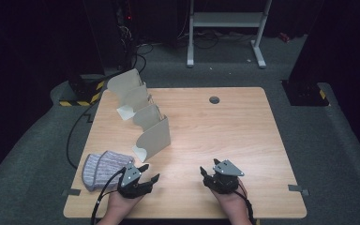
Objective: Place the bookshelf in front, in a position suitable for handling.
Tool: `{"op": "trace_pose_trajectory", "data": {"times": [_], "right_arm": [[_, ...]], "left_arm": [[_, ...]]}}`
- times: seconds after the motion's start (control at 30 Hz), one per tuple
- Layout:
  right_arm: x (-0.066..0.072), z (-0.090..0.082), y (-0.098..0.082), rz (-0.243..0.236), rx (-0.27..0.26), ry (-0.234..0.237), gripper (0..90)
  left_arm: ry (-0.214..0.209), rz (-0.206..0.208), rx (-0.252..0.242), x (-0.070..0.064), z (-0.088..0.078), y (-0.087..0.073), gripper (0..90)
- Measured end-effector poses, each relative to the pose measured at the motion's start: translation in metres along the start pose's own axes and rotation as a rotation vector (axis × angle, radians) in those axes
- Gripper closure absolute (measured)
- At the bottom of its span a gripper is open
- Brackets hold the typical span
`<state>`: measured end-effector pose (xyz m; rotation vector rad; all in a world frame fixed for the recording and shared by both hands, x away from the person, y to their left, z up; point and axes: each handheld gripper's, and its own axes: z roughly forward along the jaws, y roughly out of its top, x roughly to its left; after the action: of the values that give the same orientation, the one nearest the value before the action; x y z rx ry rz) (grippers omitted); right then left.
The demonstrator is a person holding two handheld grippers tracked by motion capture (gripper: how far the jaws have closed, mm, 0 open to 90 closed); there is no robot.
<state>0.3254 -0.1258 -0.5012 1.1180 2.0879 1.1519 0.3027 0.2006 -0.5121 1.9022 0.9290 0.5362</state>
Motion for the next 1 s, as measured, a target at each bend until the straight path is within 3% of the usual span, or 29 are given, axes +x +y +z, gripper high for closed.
{"op": "trace_pose_trajectory", "data": {"times": [0.63,1.0], "right_arm": [[0.0007,0.0032,-0.0030,0.001,0.009,0.013,38.4],[0.0010,0.0045,-0.0036,-0.001,0.018,0.016,38.0]], "left_arm": [[-0.016,0.005,0.023,0.0004,0.0026,-0.0015,42.5],[-0.003,-0.003,0.003,0.0020,0.0000,0.0000,43.2]]}}
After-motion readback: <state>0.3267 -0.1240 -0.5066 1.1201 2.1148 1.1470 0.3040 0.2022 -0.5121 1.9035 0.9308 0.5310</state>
